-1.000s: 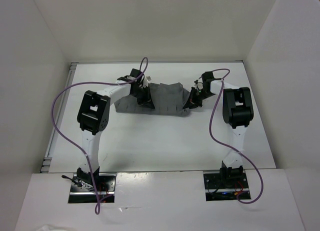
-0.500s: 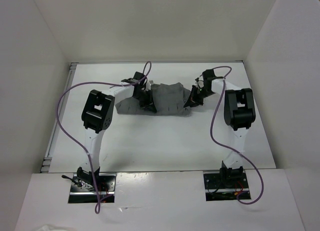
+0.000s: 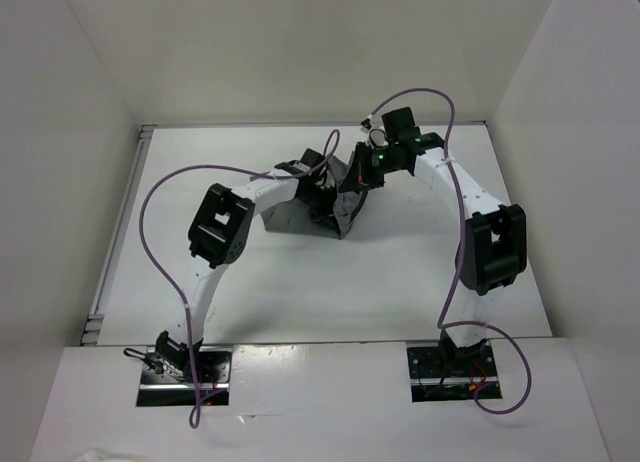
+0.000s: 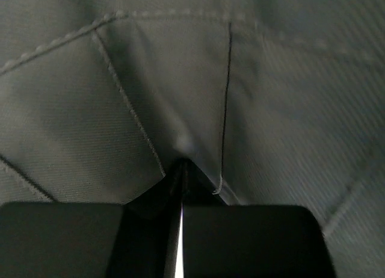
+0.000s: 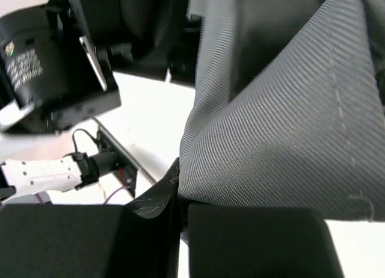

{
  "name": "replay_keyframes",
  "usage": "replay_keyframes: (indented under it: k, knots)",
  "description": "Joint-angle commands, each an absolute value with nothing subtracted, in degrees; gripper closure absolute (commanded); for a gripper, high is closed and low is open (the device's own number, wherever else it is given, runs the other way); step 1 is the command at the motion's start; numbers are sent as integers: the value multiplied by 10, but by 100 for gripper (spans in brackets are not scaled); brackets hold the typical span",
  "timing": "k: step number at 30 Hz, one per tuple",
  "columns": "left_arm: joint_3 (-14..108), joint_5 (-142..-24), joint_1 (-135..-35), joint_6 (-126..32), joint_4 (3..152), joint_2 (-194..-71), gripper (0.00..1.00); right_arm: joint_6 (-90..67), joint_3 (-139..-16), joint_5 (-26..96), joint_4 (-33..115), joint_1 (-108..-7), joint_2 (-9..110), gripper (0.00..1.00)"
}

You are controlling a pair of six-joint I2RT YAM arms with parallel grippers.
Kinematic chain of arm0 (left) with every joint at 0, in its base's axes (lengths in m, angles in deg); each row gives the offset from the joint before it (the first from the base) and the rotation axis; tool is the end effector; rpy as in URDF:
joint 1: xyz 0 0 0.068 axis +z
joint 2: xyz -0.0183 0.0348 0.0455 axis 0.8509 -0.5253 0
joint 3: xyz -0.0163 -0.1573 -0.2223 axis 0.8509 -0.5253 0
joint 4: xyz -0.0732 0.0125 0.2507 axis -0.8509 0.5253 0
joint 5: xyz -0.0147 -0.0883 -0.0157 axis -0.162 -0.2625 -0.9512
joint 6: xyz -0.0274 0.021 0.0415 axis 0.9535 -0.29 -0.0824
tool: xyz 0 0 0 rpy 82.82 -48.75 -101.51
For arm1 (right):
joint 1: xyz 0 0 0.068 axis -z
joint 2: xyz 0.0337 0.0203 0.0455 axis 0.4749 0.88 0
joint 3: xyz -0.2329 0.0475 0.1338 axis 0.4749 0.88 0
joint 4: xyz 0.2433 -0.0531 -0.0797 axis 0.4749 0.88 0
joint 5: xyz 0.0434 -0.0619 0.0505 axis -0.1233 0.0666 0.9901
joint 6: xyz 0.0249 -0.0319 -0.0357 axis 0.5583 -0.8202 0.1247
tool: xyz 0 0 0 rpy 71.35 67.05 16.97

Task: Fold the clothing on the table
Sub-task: Fold the skirt

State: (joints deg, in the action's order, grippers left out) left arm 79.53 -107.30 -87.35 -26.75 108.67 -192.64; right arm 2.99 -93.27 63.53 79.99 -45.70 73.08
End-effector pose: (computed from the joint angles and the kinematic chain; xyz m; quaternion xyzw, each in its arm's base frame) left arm 0.4291 -0.2602 0.1366 0.0527 0.9275 -0.3616 0.0784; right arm 0.3731 0.1387 0.2973 -0.0724 0.9006 0.3809 0.1968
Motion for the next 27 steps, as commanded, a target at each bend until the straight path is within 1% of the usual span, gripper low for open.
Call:
replay_keyframes:
  k: [1, 2, 3, 6, 7, 11, 14, 16, 18, 20, 22, 23, 27]
  knots:
    - [805, -1071, -885, -289, 1107, -1931, 97, 37, -956, 666, 810, -452, 722, 100]
    - [805, -1071, -885, -295, 1113, -1922, 97, 37, -961, 666, 816, -452, 717, 100]
    - [805, -1063, -878, -295, 1113, -1911, 95, 37, -969, 656, 816, -452, 717, 100]
    - [788, -1045, -854, -295, 1113, -1850, 82, 26, -976, 643, 837, -452, 717, 100]
    - [775, -1038, -835, -289, 1118, -1836, 75, 21, -976, 643, 837, -452, 717, 100]
    - [757, -1006, -774, -289, 1130, -1779, 57, 14, -956, 643, 843, -440, 717, 100]
    - [737, -957, -719, -289, 1136, -1733, 54, 8, -945, 637, 843, -435, 717, 100]
    - [709, -922, -678, -289, 1130, -1728, 54, 3, -944, 637, 843, -435, 717, 100]
    - [692, -902, -655, -282, 1125, -1721, 60, 3, -944, 637, 843, -435, 722, 100]
    - [672, -881, -632, -277, 1109, -1731, 74, 3, -951, 637, 849, -435, 728, 100]
    - [666, -881, -624, -272, 1104, -1751, 93, 3, -956, 637, 849, -435, 728, 100]
    - [661, -876, -624, -272, 1094, -1756, 94, 3, -956, 637, 849, -435, 728, 100]
    - [656, -883, -624, -265, 1072, -1790, 94, 3, -977, 643, 849, -435, 740, 100]
